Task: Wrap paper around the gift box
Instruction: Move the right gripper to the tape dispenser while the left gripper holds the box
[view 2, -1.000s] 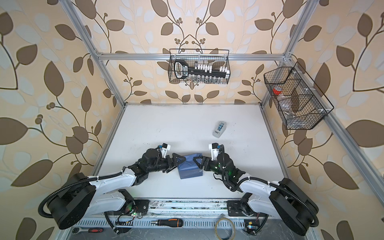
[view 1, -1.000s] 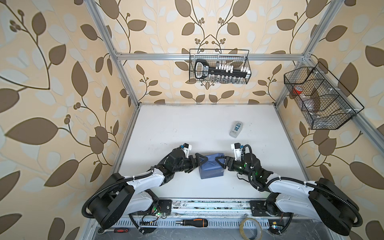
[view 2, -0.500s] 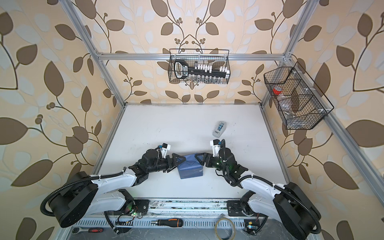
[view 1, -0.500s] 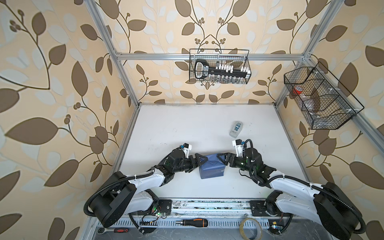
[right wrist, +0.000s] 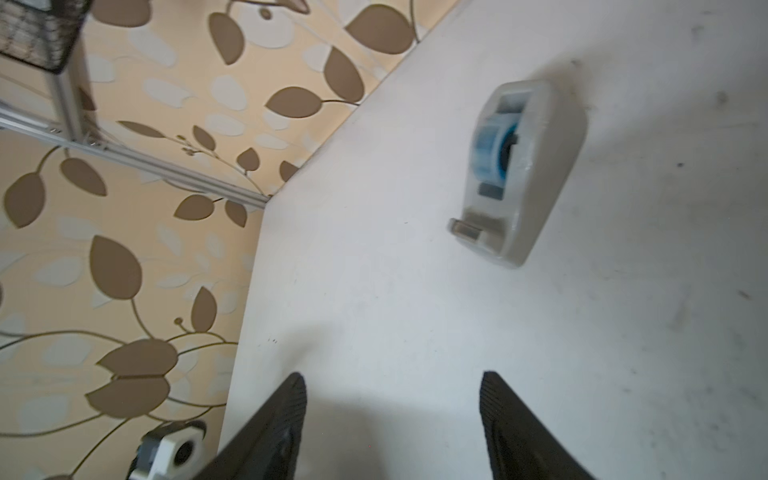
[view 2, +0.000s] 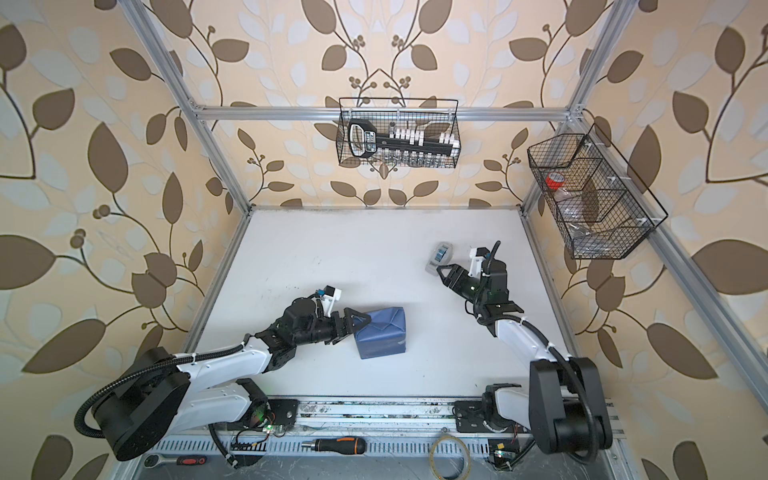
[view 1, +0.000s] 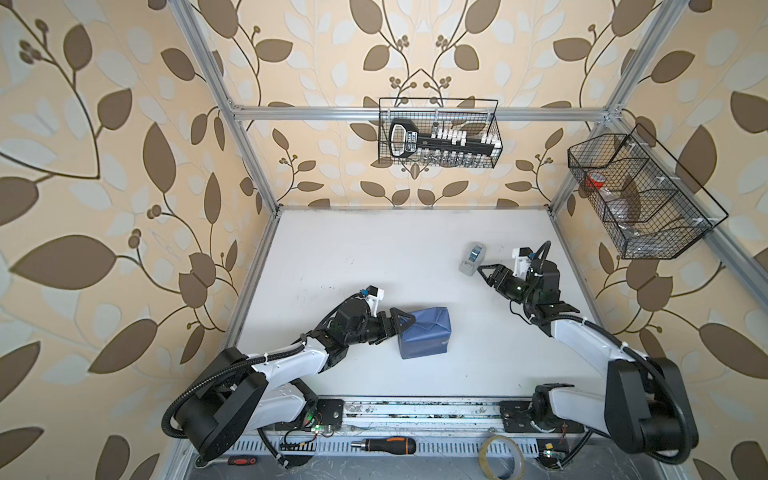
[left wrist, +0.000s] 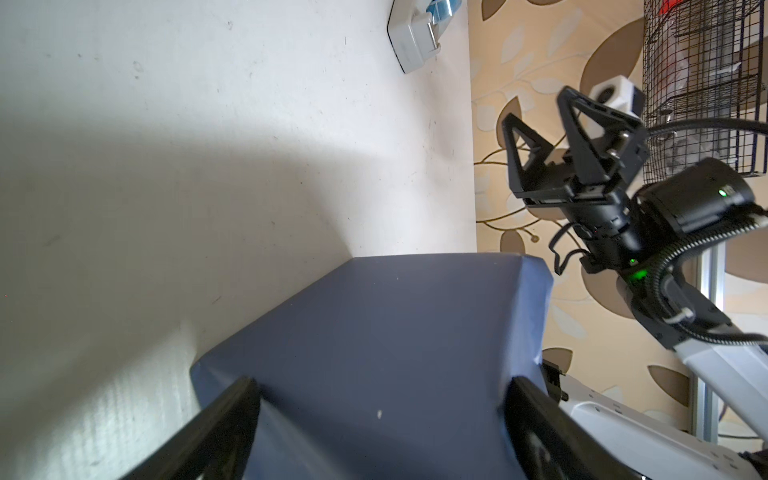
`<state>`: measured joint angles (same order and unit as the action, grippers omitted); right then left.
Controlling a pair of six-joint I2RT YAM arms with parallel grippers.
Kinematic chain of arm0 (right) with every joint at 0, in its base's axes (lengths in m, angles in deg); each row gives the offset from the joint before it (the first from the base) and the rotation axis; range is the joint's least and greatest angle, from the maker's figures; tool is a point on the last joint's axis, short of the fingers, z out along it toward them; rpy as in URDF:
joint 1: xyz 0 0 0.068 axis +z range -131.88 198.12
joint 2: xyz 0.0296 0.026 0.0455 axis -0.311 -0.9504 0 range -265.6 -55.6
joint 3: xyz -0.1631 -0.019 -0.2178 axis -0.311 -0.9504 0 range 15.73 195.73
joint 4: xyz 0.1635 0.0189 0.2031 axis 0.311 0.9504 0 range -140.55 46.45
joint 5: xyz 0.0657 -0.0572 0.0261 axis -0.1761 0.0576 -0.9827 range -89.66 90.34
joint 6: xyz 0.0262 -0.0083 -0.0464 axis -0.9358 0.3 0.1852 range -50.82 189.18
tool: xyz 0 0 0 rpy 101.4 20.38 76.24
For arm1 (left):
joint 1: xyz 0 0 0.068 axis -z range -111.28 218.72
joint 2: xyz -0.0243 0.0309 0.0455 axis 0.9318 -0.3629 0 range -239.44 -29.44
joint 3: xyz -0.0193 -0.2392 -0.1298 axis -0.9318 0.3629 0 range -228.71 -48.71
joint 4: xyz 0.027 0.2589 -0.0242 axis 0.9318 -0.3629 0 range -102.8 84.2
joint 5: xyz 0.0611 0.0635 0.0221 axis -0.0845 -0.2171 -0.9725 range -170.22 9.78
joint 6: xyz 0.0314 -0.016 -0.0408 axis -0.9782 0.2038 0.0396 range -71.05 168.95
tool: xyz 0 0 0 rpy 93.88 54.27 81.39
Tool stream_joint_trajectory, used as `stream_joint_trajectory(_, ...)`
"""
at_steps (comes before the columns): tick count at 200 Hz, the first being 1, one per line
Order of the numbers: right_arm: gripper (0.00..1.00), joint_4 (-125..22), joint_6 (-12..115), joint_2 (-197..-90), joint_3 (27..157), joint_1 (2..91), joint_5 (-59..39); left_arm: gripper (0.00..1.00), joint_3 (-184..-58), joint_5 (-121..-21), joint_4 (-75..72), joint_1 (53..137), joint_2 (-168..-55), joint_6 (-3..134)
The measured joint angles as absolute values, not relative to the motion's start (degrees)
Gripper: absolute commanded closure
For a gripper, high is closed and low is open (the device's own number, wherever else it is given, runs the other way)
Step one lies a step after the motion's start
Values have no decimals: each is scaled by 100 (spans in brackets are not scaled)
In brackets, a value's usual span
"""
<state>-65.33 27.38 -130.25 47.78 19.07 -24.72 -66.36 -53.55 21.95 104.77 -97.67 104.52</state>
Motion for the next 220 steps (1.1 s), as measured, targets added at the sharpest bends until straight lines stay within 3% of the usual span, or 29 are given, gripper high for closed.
stream_joint_trajectory(82, 52, -6968, 2775, -15427, 6039, 1734, -2736, 7, -6761, -5352, 1950, 10477, -9769, 10299)
stream_joint_trajectory(220, 70, -7342, 2651, -16339, 6647, 1745, -3154, 7, -6826, -5320, 1937, 10477, -9848, 10245)
